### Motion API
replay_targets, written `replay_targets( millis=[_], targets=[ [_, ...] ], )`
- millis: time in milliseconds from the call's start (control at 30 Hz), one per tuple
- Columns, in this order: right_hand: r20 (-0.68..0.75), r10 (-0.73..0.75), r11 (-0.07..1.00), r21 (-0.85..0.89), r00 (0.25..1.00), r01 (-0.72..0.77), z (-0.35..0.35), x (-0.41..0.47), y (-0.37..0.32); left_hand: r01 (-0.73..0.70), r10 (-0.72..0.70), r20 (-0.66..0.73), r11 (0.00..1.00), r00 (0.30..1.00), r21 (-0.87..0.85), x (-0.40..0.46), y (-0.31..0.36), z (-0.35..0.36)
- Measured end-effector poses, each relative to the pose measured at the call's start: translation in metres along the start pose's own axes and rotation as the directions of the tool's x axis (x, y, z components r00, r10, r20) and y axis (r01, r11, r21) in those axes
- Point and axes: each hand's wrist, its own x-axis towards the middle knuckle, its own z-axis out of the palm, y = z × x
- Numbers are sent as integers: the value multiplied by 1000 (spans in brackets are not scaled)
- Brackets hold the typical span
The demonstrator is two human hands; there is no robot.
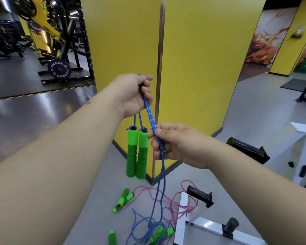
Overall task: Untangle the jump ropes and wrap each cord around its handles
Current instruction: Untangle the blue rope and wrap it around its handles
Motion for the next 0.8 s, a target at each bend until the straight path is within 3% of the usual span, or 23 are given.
replay_targets(
  millis=[100,200,300,367,533,600,733,800],
  targets=[
    [8,-29,999,42,1000,29,9,-2,-5,-24,23,-32,998,999,-52,3,9,2],
    [-72,-167,969,169,983,177,13,7,-22,-12,13,-33,1000,999,17,-3,-3,0],
    [-177,-244,928,242,954,282,10,23,-52,9,-14,49,994,999,110,-23,-26,-1],
    [-217,-212,926,267,953,267,7,33,-70,20,-38,128,991,991,134,-40,-42,0],
    [-310,-203,959,128,929,252,-1,45,-101,-27,-26,163,949,986,314,-52,-69,4],
    [-327,-208,966,78,922,245,-4,44,-102,-71,28,154,956,988,286,-50,-64,8],
    [-156,-76,984,147,985,99,-8,32,-81,-98,79,180,990,981,103,-37,-25,19],
    [-70,-5,996,93,998,12,-9,20,-66,-84,74,145,994,987,63,-29,-7,25]
  ],
)
